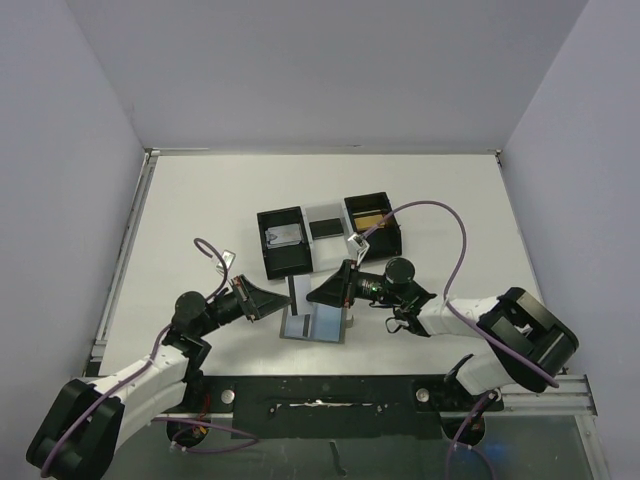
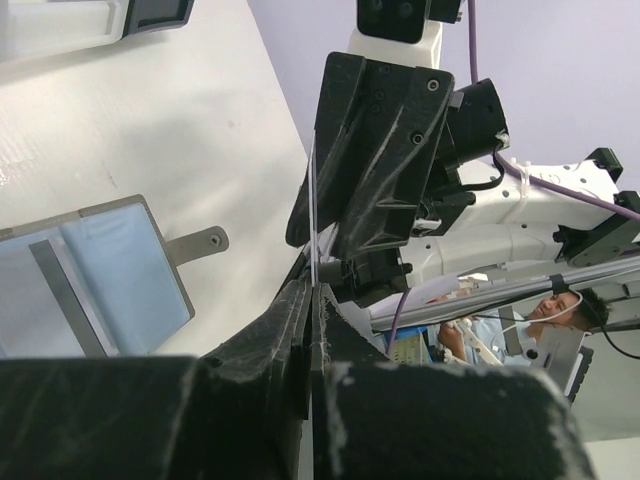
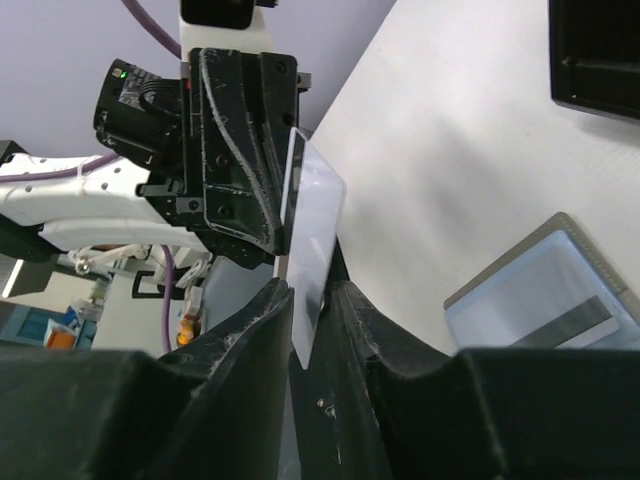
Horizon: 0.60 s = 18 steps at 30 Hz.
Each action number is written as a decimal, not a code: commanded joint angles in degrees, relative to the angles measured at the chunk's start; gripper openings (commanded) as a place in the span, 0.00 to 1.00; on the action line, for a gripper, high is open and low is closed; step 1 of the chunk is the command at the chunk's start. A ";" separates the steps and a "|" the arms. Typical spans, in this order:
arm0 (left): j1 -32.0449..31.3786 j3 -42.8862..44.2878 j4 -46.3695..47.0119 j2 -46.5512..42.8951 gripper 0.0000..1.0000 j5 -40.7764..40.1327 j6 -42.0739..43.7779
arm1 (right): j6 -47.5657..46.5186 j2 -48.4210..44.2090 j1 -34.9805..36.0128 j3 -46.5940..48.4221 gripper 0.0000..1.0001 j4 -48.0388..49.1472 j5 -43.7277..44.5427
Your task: Take the credit cards out of the card holder
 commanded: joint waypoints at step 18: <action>0.25 1.37 3.19 -1.13 0.00 1.72 -0.81 | 3.79 2.10 0.20 2.78 0.00 11.87 -7.46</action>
